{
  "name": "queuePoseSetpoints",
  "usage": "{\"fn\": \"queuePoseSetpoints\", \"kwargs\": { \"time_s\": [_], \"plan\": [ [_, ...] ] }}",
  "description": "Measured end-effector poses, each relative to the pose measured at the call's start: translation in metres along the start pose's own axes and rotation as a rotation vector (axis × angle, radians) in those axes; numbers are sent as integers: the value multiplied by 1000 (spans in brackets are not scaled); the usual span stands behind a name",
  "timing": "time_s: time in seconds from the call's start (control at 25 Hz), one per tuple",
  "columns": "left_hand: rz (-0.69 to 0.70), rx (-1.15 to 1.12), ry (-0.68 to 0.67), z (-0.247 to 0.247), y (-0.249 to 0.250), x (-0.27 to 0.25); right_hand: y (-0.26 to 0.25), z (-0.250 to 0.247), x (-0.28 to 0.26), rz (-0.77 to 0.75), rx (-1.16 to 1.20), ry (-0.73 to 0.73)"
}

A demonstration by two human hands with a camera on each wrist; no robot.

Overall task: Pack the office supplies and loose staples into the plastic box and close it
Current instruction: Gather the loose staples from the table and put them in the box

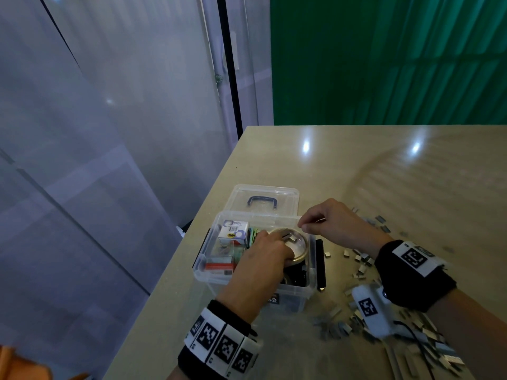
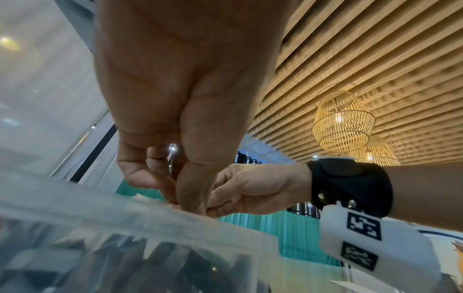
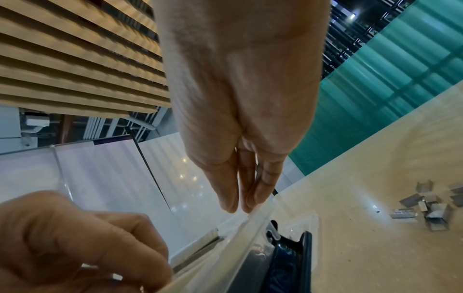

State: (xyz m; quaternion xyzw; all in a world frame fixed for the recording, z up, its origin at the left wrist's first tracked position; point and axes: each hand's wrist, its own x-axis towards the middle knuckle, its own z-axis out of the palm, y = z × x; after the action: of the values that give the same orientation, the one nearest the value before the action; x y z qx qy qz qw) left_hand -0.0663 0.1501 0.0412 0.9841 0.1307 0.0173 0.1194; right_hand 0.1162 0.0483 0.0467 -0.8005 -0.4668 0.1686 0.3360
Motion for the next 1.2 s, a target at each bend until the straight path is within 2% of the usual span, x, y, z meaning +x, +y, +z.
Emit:
{"fn": "queuePoseSetpoints", "kwargs": {
  "time_s": [0.12, 0.28, 0.36, 0.52, 0.64, 0.8, 0.92, 1.12, 1.2],
  "plan": [
    [25, 42, -5, 1, -5, 6, -1, -1, 1, 5, 2, -16],
    [60, -61, -5, 8, -17, 18, -3, -1, 4, -7, -30, -50],
    [99, -143, 45, 8, -21, 22, -6, 2, 6, -19, -112, -49],
    [0, -291, 134, -10, -31, 19, -8, 12, 9, -77, -321, -59],
    [-98, -266, 200, -17, -41, 19, -6, 13, 12, -79, -359, -80],
    [-208, -246, 144, -8, -44, 29, -13, 9, 10, -97, -304, -84],
    [-222, -246, 89, 1, -45, 33, -15, 3, 3, -81, -228, -50],
    [-247, -292, 76, 3, -44, 26, -21, 8, 1, 64, -73, -69],
    [-252, -332, 82, 0, -44, 21, -29, 15, 4, 144, 80, -56]
  ]
}}
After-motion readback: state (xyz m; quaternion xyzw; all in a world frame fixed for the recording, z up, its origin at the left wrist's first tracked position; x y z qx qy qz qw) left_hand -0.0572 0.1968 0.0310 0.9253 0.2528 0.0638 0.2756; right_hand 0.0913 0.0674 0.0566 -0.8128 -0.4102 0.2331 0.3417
